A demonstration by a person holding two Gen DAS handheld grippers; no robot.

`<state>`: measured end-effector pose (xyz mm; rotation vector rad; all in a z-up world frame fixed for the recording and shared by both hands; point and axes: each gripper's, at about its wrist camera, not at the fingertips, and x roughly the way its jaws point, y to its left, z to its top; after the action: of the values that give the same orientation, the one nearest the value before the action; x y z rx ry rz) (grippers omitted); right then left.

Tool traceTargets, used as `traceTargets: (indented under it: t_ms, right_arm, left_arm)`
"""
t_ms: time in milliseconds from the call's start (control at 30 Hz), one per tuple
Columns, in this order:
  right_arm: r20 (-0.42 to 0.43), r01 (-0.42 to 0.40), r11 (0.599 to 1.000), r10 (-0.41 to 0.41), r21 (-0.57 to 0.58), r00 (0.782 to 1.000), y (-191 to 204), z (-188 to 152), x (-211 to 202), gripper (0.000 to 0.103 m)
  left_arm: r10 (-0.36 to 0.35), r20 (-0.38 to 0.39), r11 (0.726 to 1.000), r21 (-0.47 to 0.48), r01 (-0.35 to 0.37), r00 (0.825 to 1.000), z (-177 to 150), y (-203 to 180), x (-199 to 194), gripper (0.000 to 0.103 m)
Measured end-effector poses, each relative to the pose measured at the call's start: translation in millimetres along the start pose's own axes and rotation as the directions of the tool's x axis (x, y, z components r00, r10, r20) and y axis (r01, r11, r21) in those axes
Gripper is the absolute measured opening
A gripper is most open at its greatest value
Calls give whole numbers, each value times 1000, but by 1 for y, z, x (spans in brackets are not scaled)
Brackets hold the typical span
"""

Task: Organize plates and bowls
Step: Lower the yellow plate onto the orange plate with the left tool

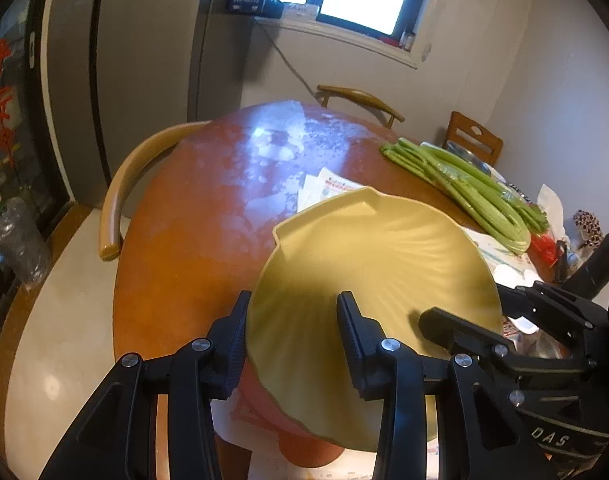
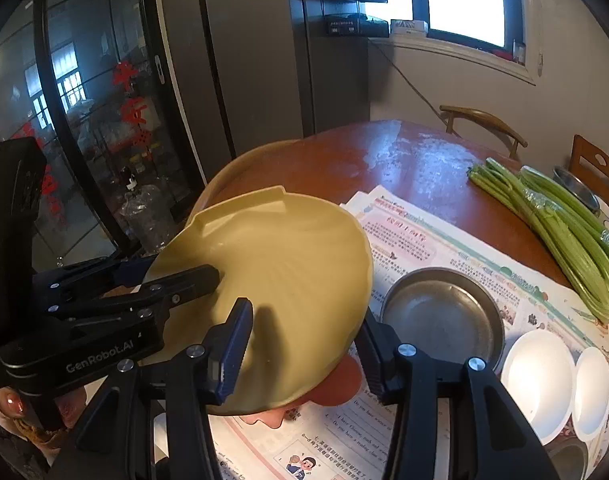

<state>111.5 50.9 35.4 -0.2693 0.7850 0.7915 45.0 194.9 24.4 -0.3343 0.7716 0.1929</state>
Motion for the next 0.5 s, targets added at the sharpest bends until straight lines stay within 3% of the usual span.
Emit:
traceTargets:
  t_ms: [500]
  right_arm:
    - [-82, 14, 999, -17, -42, 996, 11, -19, 39, 51]
  left_arm:
    - [77, -36, 997, -12, -77, 996, -20, 11, 31, 42]
